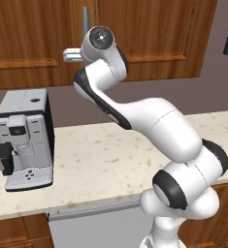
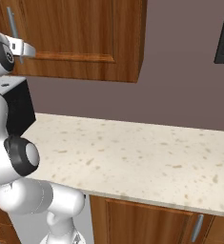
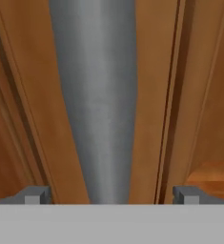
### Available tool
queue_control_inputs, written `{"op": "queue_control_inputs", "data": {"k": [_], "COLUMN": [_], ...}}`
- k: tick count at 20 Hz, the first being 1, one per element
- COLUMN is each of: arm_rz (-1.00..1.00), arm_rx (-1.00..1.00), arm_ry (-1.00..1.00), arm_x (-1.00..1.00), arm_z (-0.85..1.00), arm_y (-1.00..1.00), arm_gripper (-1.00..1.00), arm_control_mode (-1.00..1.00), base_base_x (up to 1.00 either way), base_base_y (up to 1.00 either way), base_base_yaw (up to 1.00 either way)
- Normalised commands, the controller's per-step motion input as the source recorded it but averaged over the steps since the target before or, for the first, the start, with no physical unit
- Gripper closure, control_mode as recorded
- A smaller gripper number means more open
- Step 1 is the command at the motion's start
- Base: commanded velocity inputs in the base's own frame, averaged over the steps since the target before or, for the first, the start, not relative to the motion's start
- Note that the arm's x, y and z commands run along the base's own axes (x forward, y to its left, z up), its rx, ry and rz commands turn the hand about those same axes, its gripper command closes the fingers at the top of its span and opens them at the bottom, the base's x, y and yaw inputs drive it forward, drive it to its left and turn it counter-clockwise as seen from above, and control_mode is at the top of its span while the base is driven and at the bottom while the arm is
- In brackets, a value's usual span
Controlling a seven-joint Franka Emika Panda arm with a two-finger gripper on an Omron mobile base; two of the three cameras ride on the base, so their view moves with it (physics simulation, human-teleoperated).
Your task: Open the cabinet. Pick the sponge and place it next to the sink. Then close the cabinet.
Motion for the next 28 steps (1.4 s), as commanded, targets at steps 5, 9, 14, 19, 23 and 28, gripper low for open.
{"op": "queue_control_inputs", "data": {"k": [5,9,14,19,23,28], "arm_rz": [0.0,0.0,0.0,0.0,0.0,0.0], "arm_rx": [0.0,0.0,0.0,0.0,0.0,0.0], "arm_ry": [-0.11,-0.14,0.0,0.0,0.0,0.0], "arm_x": [0.47,0.18,0.01,0.0,0.0,0.0], "arm_z": [-0.24,-0.2,0.0,0.0,0.0,0.0], "arm_y": [0.0,0.0,0.0,0.0,0.0,0.0], "arm_gripper": [-1.0,-1.0,-1.0,1.0,1.0,1.0], "arm_control_mode": [-1.0,-1.0,-1.0,-1.0,-1.0,-1.0], "base_base_x": [0.0,0.0,0.0,0.0,0.0,0.0], "base_base_y": [0.0,0.0,0.0,0.0,0.0,0.0], "base_base_yaw": [0.0,0.0,0.0,0.0,0.0,0.0]}}
